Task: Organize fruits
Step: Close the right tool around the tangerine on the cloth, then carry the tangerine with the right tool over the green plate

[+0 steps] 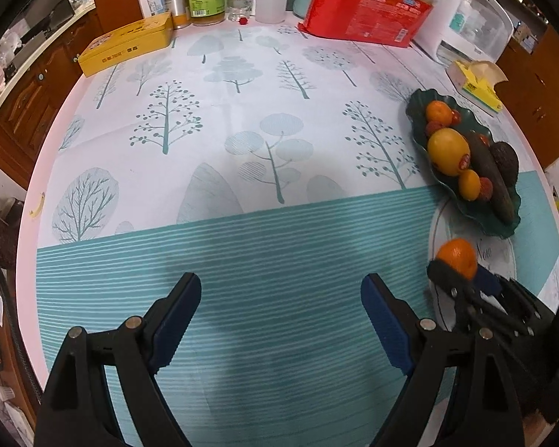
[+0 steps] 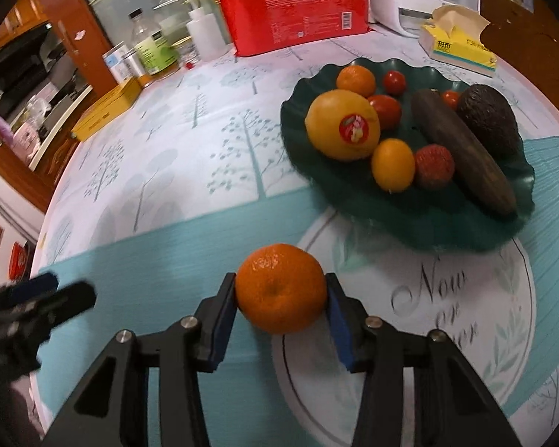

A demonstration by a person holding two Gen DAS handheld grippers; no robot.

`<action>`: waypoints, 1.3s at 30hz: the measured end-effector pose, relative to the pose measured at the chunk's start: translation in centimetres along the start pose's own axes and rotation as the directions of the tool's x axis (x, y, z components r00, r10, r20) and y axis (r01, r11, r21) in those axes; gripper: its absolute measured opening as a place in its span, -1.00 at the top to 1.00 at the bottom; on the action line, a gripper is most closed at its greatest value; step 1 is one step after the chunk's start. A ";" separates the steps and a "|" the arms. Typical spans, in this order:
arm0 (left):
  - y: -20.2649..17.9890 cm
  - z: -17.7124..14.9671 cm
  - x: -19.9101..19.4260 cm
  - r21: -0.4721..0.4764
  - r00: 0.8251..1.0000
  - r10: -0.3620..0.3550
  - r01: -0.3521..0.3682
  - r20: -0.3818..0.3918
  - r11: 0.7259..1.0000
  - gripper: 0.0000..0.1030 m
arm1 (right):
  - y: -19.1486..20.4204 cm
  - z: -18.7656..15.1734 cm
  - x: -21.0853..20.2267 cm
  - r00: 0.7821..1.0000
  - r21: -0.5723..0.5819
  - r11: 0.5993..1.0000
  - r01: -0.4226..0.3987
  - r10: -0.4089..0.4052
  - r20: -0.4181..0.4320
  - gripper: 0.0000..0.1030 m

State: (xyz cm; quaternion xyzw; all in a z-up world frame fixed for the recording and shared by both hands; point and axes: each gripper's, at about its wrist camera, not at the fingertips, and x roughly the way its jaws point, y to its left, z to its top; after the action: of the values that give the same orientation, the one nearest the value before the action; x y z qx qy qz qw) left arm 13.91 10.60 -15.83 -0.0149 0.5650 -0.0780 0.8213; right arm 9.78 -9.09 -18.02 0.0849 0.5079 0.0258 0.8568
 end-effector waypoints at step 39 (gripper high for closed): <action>-19.1 15.3 -7.5 0.020 0.976 0.038 -0.043 0.214 0.999 -0.98 | -12.6 20.5 -13.5 0.976 -0.194 0.981 -0.032 0.073 0.205 0.11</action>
State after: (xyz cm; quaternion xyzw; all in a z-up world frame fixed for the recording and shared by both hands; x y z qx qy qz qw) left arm 23.42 -8.14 -1.25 -0.0015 0.4726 -0.0661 0.8788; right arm 20.65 -25.69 1.11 0.0188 0.4067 0.0874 0.9092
